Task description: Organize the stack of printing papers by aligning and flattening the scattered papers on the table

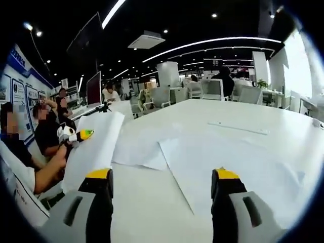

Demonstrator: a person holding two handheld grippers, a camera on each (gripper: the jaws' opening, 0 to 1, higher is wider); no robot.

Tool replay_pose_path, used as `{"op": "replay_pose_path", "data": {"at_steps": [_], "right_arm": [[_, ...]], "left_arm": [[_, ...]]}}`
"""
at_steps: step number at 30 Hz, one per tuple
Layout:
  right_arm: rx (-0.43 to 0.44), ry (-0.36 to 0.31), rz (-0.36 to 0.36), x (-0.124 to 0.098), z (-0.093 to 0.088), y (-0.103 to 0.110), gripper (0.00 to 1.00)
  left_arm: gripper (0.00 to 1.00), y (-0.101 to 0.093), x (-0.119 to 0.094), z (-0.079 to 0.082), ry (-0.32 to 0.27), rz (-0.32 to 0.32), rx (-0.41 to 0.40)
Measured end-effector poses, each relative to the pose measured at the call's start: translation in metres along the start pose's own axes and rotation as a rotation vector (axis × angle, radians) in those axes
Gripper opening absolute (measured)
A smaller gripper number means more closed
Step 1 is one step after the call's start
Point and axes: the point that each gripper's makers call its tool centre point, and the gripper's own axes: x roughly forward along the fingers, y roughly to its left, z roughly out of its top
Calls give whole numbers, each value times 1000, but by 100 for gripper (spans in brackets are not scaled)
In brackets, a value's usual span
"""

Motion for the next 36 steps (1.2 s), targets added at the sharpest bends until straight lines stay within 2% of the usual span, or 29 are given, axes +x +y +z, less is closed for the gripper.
{"op": "replay_pose_path", "data": {"at_steps": [6, 17, 21, 25, 30, 36], "right_arm": [[-2, 20, -61, -19, -5, -23, 79], [-12, 34, -147, -46, -13, -50, 84], [29, 59, -170, -56, -17, -63, 84], [8, 56, -205, -64, -16, -72, 83], [9, 56, -215, -71, -17, -78, 81], [-29, 6, -251, -80, -11, -92, 83]], "left_arm": [[6, -1, 0, -1, 3, 0, 0], [6, 1, 0, 0, 5, 1, 1], [6, 0, 1, -1, 6, 0, 0], [6, 1, 1, -1, 7, 0, -1], [6, 0, 1, -2, 7, 0, -1], [6, 0, 1, -2, 7, 0, -3]]}}
